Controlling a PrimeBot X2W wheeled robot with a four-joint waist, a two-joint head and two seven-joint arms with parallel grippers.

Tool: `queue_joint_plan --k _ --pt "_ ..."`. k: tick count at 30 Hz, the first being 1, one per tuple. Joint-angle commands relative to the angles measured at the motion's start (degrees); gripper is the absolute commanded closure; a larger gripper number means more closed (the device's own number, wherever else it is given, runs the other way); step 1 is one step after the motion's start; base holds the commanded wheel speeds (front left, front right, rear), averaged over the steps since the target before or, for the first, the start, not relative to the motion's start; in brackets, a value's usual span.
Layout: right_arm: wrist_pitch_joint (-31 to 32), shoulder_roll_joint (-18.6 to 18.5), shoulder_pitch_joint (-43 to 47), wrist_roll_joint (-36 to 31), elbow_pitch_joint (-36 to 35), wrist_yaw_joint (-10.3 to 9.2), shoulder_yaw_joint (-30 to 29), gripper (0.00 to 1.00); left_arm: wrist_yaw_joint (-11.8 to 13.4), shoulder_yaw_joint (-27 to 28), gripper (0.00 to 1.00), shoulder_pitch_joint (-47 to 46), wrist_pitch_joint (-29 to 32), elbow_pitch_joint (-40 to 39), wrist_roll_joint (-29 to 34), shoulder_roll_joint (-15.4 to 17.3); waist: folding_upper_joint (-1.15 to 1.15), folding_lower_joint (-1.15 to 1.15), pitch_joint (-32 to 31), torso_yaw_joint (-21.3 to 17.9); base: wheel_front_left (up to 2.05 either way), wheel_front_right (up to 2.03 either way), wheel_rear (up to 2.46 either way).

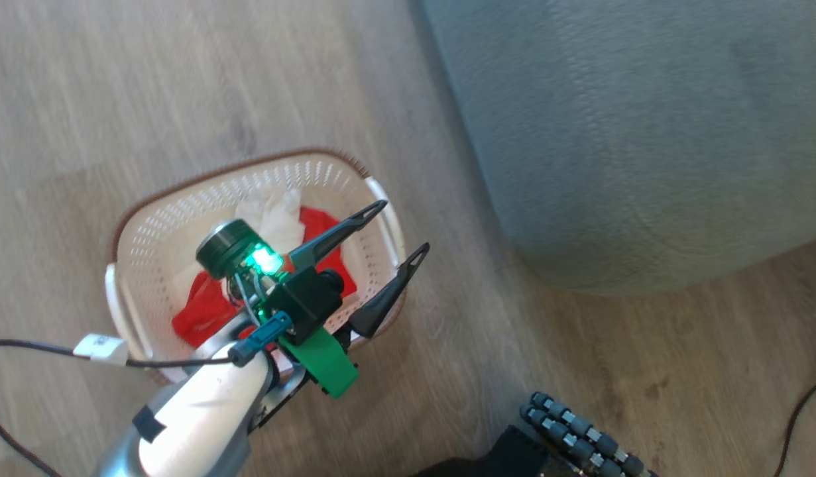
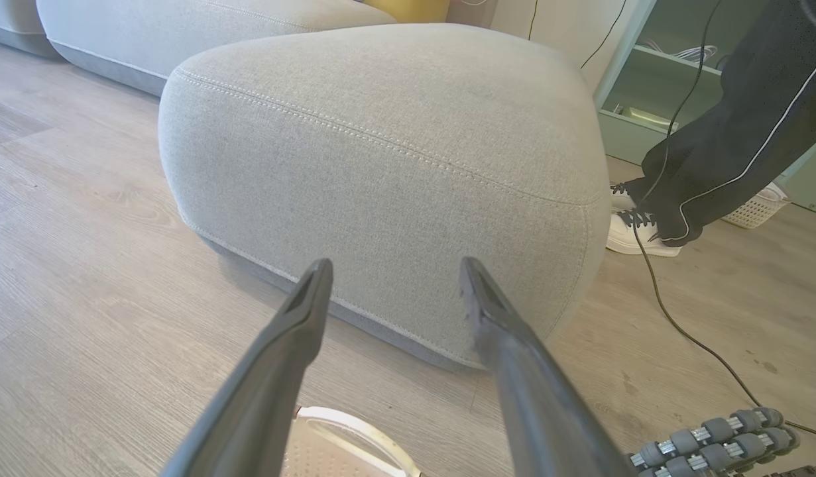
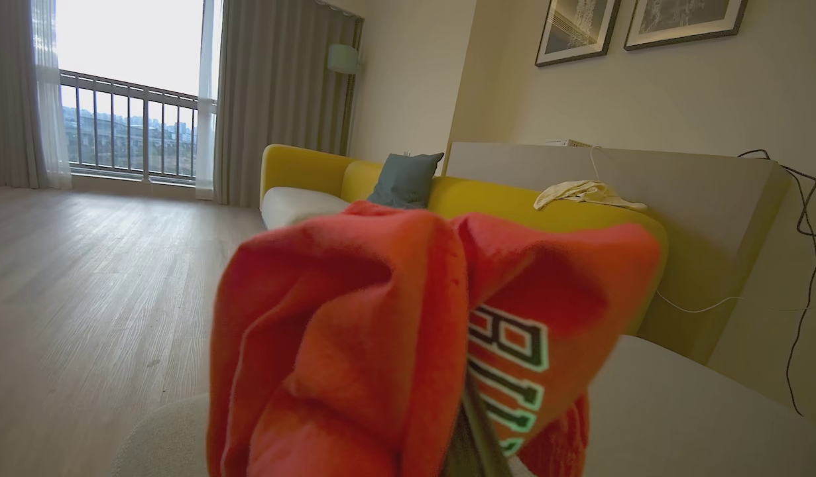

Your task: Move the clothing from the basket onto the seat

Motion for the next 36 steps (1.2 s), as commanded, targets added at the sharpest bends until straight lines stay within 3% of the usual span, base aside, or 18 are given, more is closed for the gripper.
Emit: queue_joint_plan --k 1,9,17,28,29,30,31,36 --pt "-0.35 -2.13 -1.29 -0.15 -0.21 -0.01 0.21 1.00 -0.07 1.18 0.00 -0.78 -0.29 -2.18 0.14 0.91 0.00 -0.01 2.29 2.20 0.00 0.00 0.00" --pt "-0.35 -4.96 -10.72 0.61 20.70 -0.01 -1.46 1.00 -0.07 0.64 0.00 -2.37 -0.29 -3.03 0.51 1.17 0.00 -0.01 4.91 4.92 0.00 0.00 0.00" --pt "-0.35 -6.71 -17.57 -1.26 37.75 -0.01 1.02 1.00 -0.07 0.65 0.00 -3.09 -0.29 -3.15 0.69 1.12 0.00 -0.01 6.61 6.19 0.00 0.00 0.00" --pt "-0.35 -6.03 -19.66 0.00 47.17 -0.01 2.60 1.00 -0.07 0.69 0.00 -3.45 -0.29 -2.67 0.55 0.36 0.00 -0.01 5.83 6.60 0.00 0.00 0.00" --pt "-0.35 -6.28 -19.68 -0.10 47.56 -0.01 2.73 0.76 -0.07 0.72 0.00 -3.42 -0.29 -2.63 0.51 0.27 0.00 -0.01 5.57 6.59 0.00 0.00 0.00" --pt "-0.35 -6.51 -19.66 -0.26 47.64 -0.01 2.77 0.06 -0.07 0.76 0.00 -3.39 -0.29 -2.60 0.50 0.19 0.00 -0.01 5.32 6.56 0.00 0.00 0.00" --pt "-0.35 -6.38 -19.56 -0.23 48.10 -0.01 2.81 0.00 -0.07 0.81 0.00 -3.36 -0.29 -2.54 0.50 0.10 0.00 -0.01 4.95 6.53 0.00 0.00 0.00" --pt "-0.35 -5.97 -18.84 -1.21 48.42 -0.01 5.41 0.00 -0.07 1.10 0.00 -2.76 -0.29 -2.12 0.37 -0.78 0.00 -0.01 2.44 6.33 0.00 0.00 0.00"
